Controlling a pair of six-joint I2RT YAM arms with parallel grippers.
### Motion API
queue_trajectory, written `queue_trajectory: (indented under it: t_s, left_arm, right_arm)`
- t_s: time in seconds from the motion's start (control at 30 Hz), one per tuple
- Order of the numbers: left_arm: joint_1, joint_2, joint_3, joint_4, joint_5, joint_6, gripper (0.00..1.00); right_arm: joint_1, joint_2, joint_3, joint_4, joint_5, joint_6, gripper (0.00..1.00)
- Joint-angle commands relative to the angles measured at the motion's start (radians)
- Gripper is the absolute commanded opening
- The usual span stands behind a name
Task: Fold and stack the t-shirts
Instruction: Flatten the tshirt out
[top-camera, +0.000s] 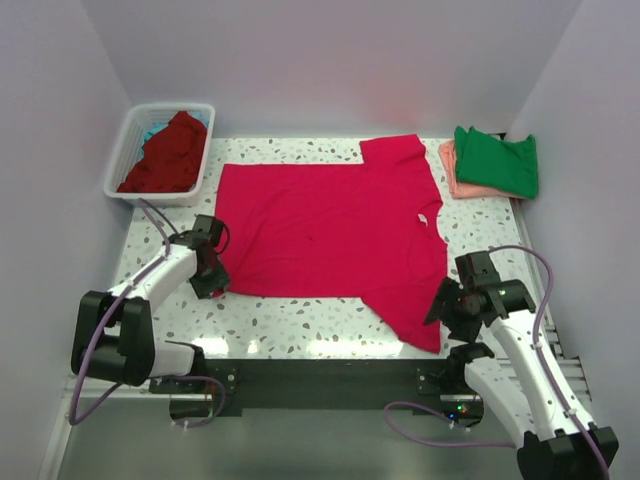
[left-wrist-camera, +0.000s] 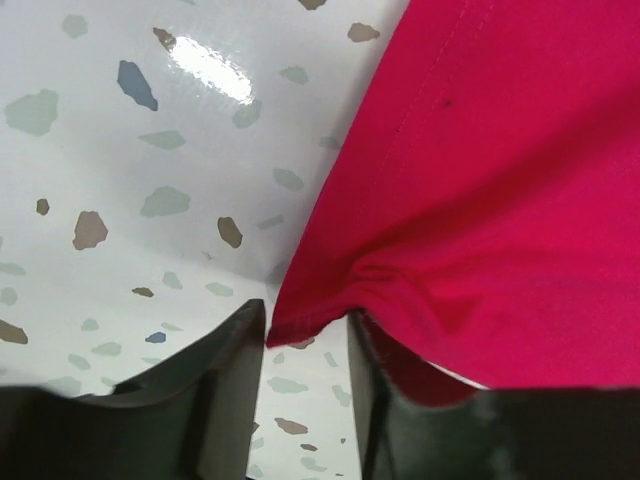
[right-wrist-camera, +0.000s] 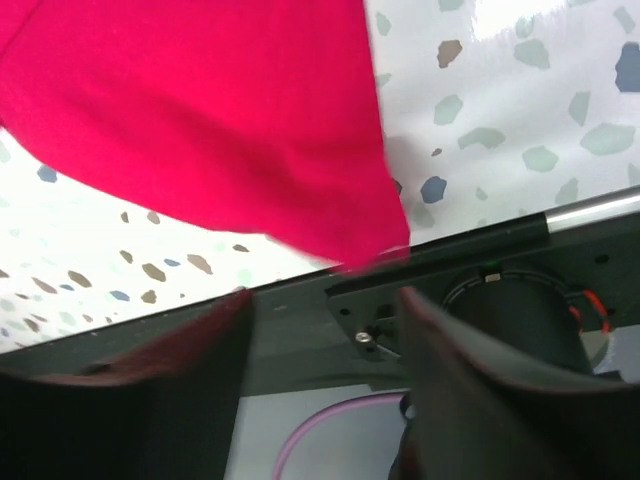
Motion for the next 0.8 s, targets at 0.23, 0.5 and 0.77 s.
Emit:
queue_trajectory:
  t_s: [0.23, 0.5, 0.77]
  left_arm:
    - [-0.006, -0.096, 0.068, 0.018, 0.009, 0.053, 0.53]
    - [-0.079, -0.168, 0.139, 0.085, 0.009, 0.164, 0.55]
    - [-0.083, -0.176, 0.151, 0.082, -0.014, 0.12, 0.55]
  right_arm:
    - [0.003, -0.051, 0.025, 0.027, -0.054, -0.041, 0.66]
    - [0.038, 0.029, 0.016, 0.133, -0.072, -0.098, 0.48]
    - [0.096, 0.019, 0.083, 0.202, 0.007, 0.0, 0.45]
